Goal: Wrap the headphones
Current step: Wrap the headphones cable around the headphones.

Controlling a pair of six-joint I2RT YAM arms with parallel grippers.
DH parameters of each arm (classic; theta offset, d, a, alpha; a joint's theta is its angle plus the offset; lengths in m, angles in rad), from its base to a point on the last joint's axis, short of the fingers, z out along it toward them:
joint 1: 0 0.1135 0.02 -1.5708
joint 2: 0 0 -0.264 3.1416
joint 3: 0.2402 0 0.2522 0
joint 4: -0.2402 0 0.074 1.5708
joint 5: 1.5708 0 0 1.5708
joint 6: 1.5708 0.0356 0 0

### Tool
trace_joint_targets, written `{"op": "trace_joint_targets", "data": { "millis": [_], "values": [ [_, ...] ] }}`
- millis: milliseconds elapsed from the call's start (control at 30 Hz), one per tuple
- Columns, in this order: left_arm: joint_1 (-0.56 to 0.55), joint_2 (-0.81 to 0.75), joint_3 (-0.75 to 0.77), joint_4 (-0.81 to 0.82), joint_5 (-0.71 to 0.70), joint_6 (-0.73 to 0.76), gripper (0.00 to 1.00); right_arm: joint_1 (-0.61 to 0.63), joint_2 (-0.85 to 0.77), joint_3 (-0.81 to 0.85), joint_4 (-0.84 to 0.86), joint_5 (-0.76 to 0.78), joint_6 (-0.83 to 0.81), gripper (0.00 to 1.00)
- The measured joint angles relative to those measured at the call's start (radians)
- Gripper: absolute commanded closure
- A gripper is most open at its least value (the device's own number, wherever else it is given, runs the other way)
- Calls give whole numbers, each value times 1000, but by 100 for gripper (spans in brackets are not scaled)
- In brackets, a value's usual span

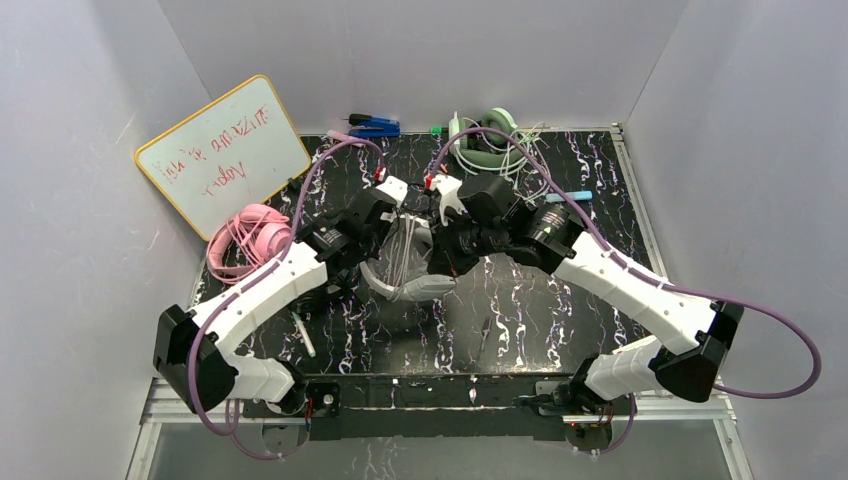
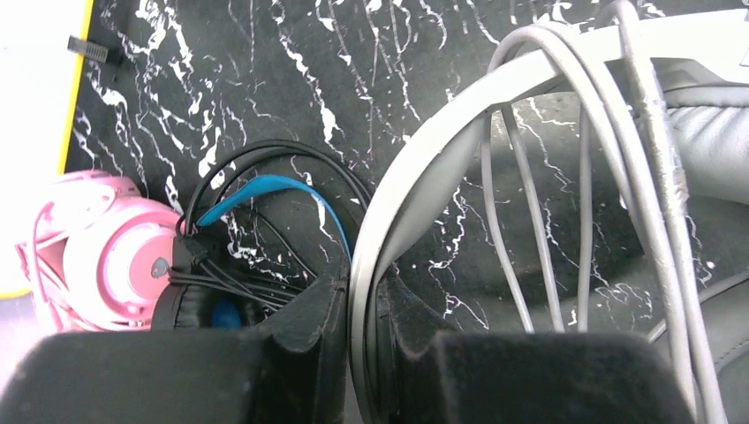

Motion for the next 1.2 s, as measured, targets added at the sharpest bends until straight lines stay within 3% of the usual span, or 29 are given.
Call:
{"op": "trace_joint_targets", "data": {
  "millis": [200, 400, 700, 933, 1200],
  "values": [
    [-15, 1, 16, -29, 100, 68, 100, -8, 0, 11, -63, 93, -76, 95],
    [-35, 26, 53, -68, 249, 84, 100, -6, -2, 8, -69, 214, -117, 86],
    [-58, 24, 60, -134, 344, 122, 100, -55, -24, -11, -32, 393, -119, 84],
    [-58, 6, 60, -144, 385, 113, 100, -142, -37, -76, 4, 359, -117, 83],
    [-58, -94, 70, -135, 489, 54, 100, -268, -73, -242, 109, 168, -98, 84]
  ]
}}
